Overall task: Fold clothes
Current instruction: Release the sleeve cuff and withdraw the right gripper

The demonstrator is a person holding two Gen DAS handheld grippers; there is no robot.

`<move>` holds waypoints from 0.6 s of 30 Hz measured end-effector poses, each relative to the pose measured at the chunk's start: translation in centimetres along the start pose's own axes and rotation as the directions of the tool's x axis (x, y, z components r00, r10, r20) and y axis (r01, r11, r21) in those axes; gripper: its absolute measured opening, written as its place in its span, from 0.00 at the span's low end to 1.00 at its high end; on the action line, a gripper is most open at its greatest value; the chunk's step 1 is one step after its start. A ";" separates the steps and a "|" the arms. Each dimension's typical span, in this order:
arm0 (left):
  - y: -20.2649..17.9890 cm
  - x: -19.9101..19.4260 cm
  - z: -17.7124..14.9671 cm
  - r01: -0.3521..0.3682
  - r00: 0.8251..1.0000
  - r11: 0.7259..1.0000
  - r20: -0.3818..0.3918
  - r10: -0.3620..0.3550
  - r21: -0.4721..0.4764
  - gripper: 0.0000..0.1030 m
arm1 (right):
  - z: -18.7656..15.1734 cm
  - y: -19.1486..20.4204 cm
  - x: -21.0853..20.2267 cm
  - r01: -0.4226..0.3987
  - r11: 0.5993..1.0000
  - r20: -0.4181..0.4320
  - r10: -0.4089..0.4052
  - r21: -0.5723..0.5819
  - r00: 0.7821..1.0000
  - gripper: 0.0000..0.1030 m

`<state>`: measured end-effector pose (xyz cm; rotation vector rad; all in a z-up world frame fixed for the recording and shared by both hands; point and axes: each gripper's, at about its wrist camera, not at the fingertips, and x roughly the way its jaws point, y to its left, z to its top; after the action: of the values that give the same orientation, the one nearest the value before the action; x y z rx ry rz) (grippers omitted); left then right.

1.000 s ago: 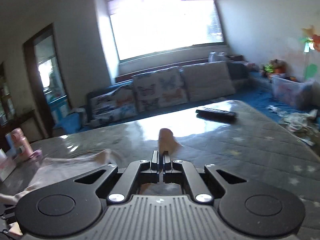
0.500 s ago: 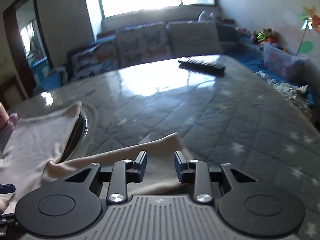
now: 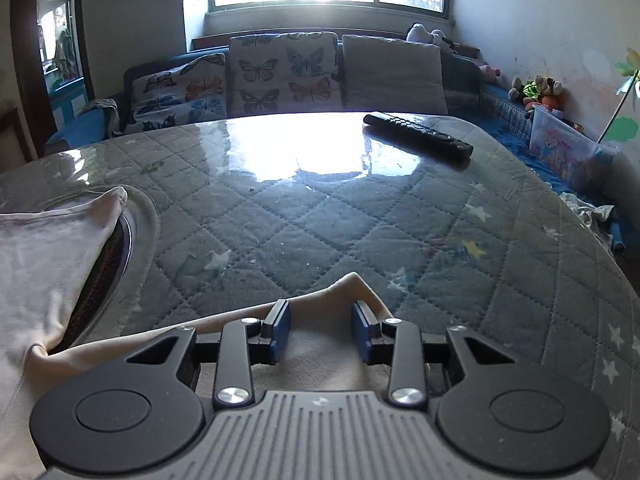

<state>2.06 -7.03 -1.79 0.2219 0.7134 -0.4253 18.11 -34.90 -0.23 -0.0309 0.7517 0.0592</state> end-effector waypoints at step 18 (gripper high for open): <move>2.7 -4.0 -0.7 -0.115 0.992 0.988 0.045 0.120 -0.101 0.98 | -2.5 10.0 -6.8 -0.222 0.943 0.011 0.232 -0.248 0.973 0.76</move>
<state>0.17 -3.16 0.59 0.1591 0.6654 -0.2821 10.80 -25.30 2.55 -0.1782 0.7013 0.3726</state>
